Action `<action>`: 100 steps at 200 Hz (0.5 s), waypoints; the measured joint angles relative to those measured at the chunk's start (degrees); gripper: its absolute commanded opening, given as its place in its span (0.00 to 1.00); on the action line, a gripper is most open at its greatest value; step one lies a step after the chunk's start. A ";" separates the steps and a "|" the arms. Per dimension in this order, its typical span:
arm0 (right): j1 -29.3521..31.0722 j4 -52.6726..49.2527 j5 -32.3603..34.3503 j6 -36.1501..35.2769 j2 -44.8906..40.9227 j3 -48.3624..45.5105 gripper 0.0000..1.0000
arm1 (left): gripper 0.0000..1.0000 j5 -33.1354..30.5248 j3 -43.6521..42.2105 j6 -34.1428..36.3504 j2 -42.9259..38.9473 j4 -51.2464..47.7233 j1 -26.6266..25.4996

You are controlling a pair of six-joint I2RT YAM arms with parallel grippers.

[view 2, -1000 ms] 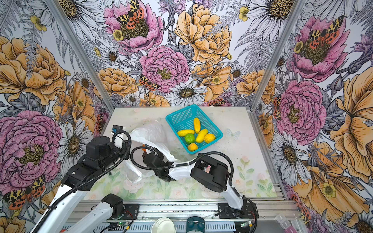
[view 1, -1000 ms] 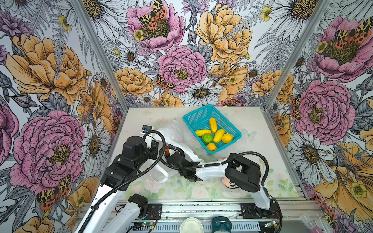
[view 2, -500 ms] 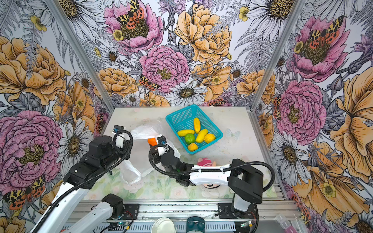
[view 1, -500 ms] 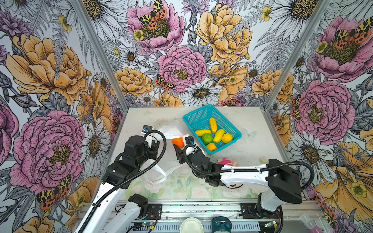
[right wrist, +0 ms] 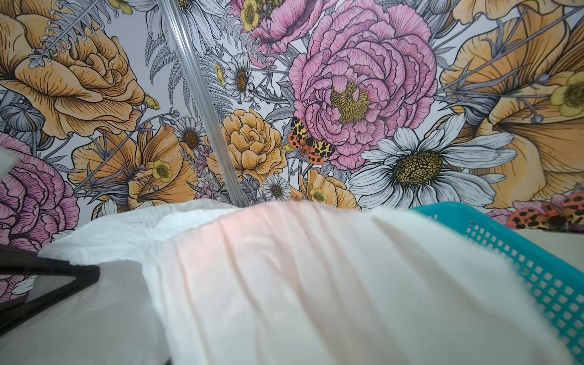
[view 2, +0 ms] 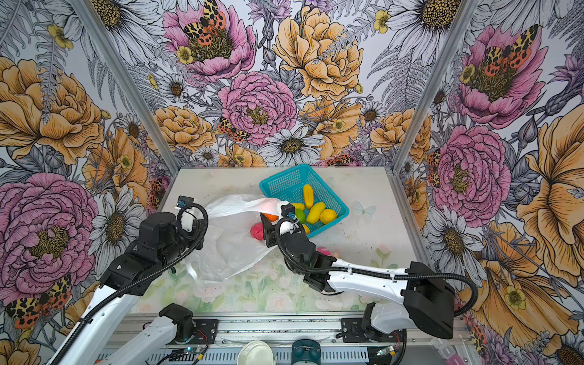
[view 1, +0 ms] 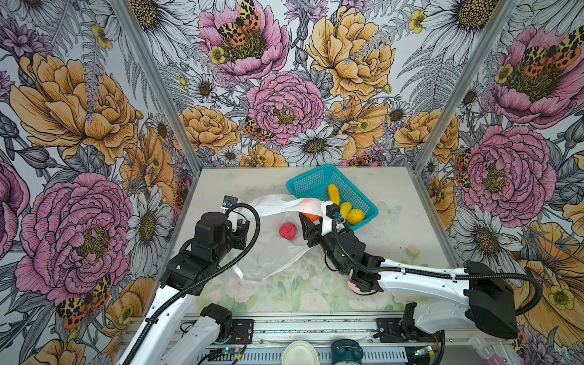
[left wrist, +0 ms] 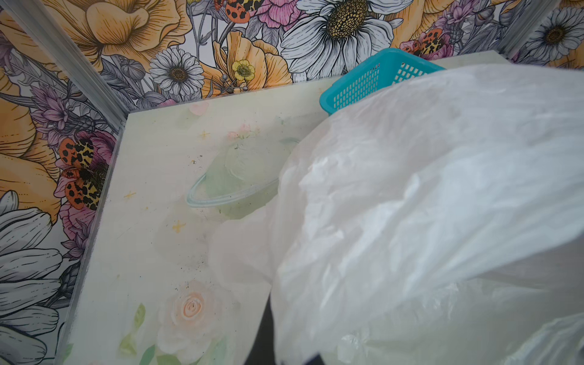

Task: Untie the knot of the plastic bag and take out the fruit
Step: 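Lift the orange fruit out of the bag toward the teal basket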

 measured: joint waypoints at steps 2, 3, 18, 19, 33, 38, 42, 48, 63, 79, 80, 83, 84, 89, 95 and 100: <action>0.09 -0.17 -0.26 0.26 0.46 0.13 0.39 | 0.00 0.00 0.00 0.00 -0.02 0.00 0.00; 0.11 -0.20 -0.28 0.35 0.61 0.20 0.39 | 0.00 0.00 0.00 0.00 -0.02 0.02 0.00; 1.25 -0.70 -2.08 1.44 5.20 2.78 0.38 | 0.00 0.00 0.00 0.00 -0.26 0.00 0.00; 1.33 -0.70 -2.19 1.51 5.46 2.93 0.38 | 0.00 0.02 0.00 0.00 -0.28 0.00 0.00; 3.85 -1.62 -3.72 1.68 10.95 7.08 0.37 | 0.00 0.00 0.00 0.02 -0.87 0.00 0.02; 4.79 -1.99 -4.17 1.66 12.63 8.55 0.37 | 0.00 0.00 0.00 0.02 -1.18 0.02 0.09; 5.62 -2.27 -4.52 1.62 13.90 9.62 0.37 | 0.00 0.00 0.00 0.00 -1.36 -0.02 0.13; 6.82 -2.62 -5.33 1.49 15.80 11.37 0.37 | 0.00 0.00 0.00 0.02 -1.73 -0.02 0.26; 9.22 -3.91 -6.99 0.98 18.82 14.43 0.37 | 0.00 -0.04 0.00 0.00 -2.32 0.00 0.37; 11.56 -5.01 -8.41 -0.09 19.32 15.41 0.37 | 0.00 -0.04 0.00 0.00 -2.51 0.00 0.37; 11.74 -5.11 -8.50 -0.15 19.19 15.41 0.37 | 0.00 -0.04 0.00 0.00 -2.51 0.00 0.37; 12.04 -5.22 -8.63 -0.39 19.06 15.41 0.37 | 0.00 -0.04 0.00 0.00 -2.51 0.00 0.37; 12.09 -5.31 -8.68 -0.46 19.04 15.41 0.37 | 0.00 -0.04 0.00 0.02 -2.51 0.00 0.37; 12.50 -5.70 -8.90 -0.79 18.56 15.39 0.37 | 0.00 -0.04 0.00 0.00 -2.51 0.00 0.39; 12.85 -6.16 -9.25 -1.22 17.77 15.28 0.37 | 0.00 -0.04 0.00 0.00 -2.45 0.00 0.37; 13.07 -6.38 -9.49 -1.64 16.72 14.86 0.37 | 0.00 -0.04 0.00 0.00 -2.45 0.00 0.37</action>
